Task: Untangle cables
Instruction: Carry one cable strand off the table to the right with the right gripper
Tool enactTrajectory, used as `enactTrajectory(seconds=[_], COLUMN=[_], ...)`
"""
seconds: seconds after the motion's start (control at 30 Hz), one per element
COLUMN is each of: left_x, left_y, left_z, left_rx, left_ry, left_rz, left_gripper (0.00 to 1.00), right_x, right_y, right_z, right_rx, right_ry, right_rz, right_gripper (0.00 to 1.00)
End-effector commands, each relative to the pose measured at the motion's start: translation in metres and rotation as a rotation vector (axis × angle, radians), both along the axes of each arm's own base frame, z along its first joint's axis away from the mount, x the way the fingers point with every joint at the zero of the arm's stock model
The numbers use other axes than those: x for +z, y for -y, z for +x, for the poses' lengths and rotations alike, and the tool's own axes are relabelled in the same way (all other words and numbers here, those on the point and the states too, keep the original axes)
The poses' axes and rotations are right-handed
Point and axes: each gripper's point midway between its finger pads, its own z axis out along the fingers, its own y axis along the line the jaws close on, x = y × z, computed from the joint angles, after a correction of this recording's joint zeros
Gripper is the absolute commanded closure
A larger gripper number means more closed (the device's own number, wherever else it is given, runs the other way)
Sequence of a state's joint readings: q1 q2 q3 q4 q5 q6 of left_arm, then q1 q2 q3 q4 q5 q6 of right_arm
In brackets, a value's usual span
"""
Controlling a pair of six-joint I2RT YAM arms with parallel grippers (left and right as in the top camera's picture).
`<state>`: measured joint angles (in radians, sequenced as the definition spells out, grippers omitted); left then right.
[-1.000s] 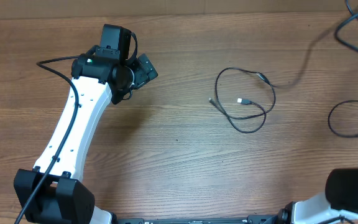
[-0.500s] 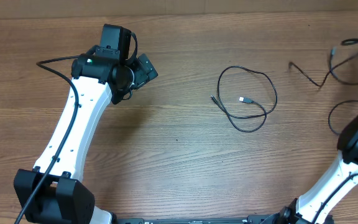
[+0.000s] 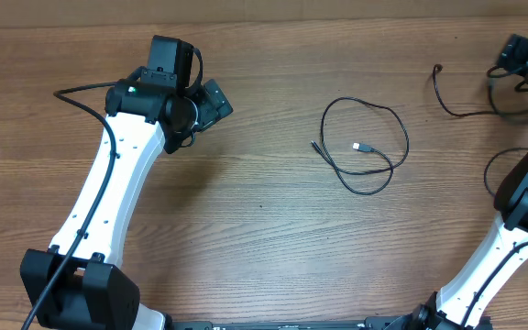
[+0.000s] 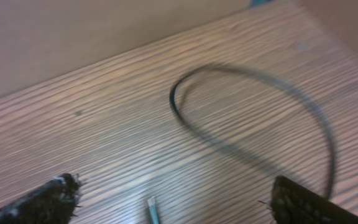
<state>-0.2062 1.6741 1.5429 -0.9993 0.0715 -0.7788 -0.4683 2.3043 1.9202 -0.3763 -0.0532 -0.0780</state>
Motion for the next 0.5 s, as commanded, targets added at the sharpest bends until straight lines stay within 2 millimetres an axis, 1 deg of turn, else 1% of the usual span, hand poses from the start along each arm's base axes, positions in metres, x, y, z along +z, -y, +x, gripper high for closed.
enactTrajectory(seconds=[0.0, 0.1, 0.2, 0.27, 0.37, 0.47], left_x=[-0.007, -0.007, -0.007, -0.007, -0.007, -0.007], left_y=[-0.002, -0.002, -0.002, -0.002, -0.002, -0.002], left_z=[-0.001, -0.001, -0.001, -0.001, -0.001, -0.001], left_rx=[-0.010, -0.010, -0.010, -0.010, -0.010, -0.010], left_ry=[-0.014, -0.014, -0.014, -0.014, -0.014, -0.014], left_rz=[0.013, 0.013, 0.013, 0.013, 0.013, 0.013], left_gripper=[0.01, 0.00, 0.00, 0.00, 0.00, 0.00], right_x=[0.007, 0.012, 0.024, 0.031, 0.036, 0.031], right_y=[-0.026, -0.044, -0.071, -0.090, -0.127, -0.164], right_z=[0.006, 0.005, 0.003, -0.003, -0.014, -0.026], right_rx=[0.098, 0.094, 0.162, 0.202, 0.284, 0.404], right_ry=[0.035, 0.046, 0.047, 0.027, -0.021, -0.083], right_rz=[0.099, 0.208, 0.281, 0.324, 0.414, 0.476], right_gripper=[0.00, 0.00, 0.00, 0.00, 0.00, 0.00])
